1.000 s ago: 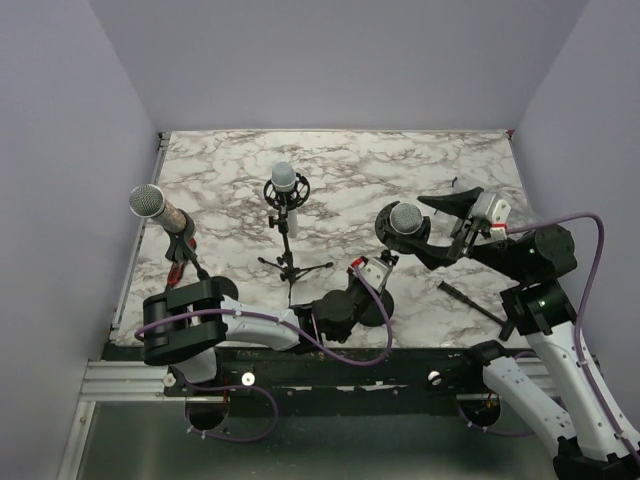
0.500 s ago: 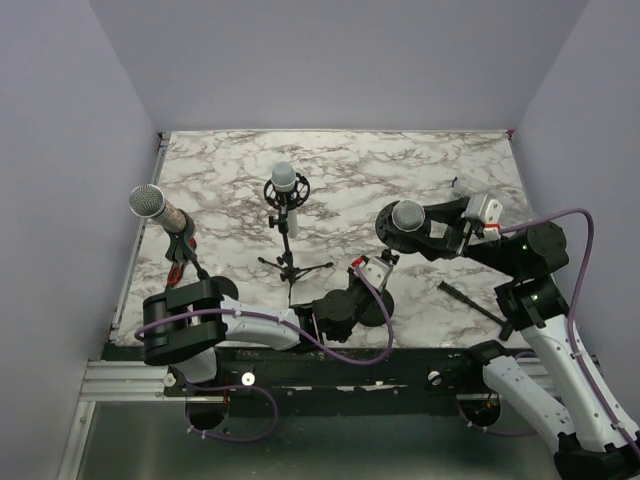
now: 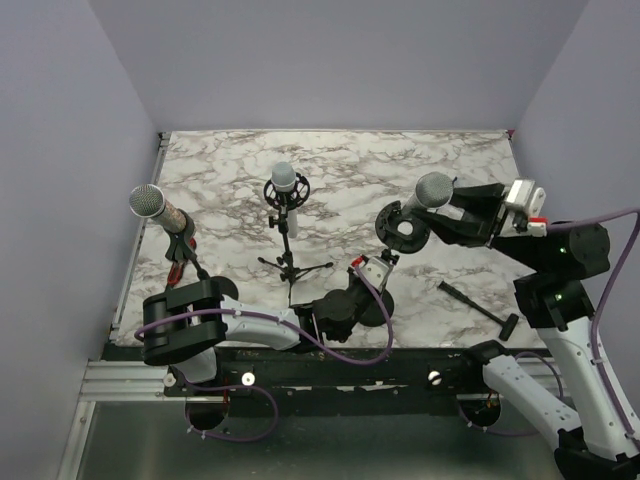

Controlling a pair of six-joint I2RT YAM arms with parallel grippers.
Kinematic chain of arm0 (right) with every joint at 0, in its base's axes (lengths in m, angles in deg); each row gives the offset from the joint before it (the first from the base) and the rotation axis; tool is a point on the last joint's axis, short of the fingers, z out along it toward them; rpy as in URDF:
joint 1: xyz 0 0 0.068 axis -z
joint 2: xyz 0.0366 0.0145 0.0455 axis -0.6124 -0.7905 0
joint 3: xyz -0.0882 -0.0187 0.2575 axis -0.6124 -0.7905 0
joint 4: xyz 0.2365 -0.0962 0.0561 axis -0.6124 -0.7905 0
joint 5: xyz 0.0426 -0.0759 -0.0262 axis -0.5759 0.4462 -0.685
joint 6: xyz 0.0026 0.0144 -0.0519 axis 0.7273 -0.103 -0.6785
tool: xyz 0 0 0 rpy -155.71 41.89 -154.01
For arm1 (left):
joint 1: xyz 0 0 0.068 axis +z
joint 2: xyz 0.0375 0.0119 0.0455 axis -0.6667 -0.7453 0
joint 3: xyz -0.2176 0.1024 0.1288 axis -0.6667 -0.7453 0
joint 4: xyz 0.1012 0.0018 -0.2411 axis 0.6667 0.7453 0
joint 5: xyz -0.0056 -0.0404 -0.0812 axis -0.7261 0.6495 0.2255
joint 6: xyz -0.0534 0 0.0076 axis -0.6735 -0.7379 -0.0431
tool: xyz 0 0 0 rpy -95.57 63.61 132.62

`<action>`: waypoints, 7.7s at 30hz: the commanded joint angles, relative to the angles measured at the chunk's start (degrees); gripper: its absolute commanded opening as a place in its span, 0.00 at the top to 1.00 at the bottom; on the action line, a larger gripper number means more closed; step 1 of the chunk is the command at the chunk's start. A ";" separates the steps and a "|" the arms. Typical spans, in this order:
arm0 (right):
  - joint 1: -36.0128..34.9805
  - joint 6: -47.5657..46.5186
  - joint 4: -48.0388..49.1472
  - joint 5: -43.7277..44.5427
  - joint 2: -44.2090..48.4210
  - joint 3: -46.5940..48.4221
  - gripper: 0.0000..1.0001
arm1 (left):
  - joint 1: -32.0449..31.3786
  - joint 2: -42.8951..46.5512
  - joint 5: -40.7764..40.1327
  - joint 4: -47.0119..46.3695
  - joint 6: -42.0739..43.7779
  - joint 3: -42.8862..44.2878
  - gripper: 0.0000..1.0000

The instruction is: Remove the microphone from the stand

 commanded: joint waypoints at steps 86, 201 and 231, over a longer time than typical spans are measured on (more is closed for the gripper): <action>10.25 8.57 -45.91 56.50 -108.89 79.34 0.27 | 0.43 46.26 28.87 78.52 2.63 35.45 0.01; 10.16 42.97 -33.32 -3.14 10.39 -21.79 0.11 | 23.02 16.73 45.37 45.56 -58.21 3.91 0.30; 10.16 42.65 -40.03 10.48 8.16 -25.39 0.10 | 21.74 14.14 42.25 46.25 -53.40 0.60 0.23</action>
